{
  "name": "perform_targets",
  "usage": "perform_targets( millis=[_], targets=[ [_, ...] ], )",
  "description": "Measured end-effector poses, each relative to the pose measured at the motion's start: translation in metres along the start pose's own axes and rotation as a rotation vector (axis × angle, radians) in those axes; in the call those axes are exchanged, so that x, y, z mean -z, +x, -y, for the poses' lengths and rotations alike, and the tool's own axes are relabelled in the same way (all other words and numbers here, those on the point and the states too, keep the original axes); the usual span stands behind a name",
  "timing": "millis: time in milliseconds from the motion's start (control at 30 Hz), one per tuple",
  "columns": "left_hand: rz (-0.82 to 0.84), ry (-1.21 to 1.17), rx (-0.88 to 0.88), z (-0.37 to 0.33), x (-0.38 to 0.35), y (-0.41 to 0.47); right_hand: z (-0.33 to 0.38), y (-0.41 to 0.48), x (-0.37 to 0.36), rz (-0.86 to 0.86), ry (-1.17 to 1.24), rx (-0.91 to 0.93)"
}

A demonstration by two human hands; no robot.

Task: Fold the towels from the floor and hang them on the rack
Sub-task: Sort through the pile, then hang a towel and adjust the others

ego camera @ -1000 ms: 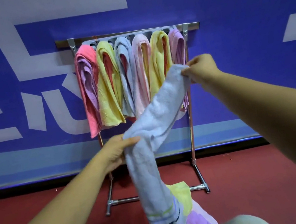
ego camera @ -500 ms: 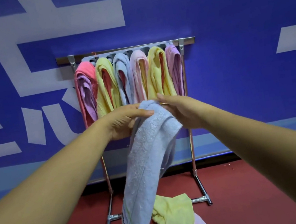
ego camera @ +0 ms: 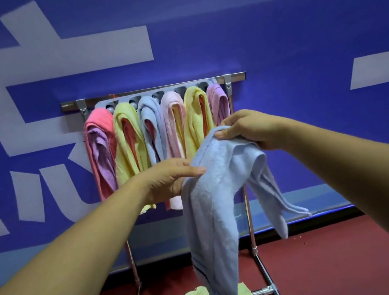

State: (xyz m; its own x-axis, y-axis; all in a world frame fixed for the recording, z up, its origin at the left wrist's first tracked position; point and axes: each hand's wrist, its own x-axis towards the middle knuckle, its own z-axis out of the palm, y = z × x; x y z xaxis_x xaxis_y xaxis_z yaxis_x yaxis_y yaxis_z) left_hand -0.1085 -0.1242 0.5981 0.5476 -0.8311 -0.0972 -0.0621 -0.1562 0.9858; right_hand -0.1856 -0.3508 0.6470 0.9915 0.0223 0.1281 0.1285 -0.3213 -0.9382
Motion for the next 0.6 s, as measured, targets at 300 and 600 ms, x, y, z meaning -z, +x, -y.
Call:
perform_targets(
  millis=[300,600],
  targets=[
    [0.066,-0.050,-0.209,-0.058,0.005,0.070,-0.012,0.030,0.051,0.252,0.119,-0.061],
    [0.007,0.354,-0.107,-0.096,0.039,0.141,0.015,0.072,0.119,0.095,0.175,0.003]
  ],
)
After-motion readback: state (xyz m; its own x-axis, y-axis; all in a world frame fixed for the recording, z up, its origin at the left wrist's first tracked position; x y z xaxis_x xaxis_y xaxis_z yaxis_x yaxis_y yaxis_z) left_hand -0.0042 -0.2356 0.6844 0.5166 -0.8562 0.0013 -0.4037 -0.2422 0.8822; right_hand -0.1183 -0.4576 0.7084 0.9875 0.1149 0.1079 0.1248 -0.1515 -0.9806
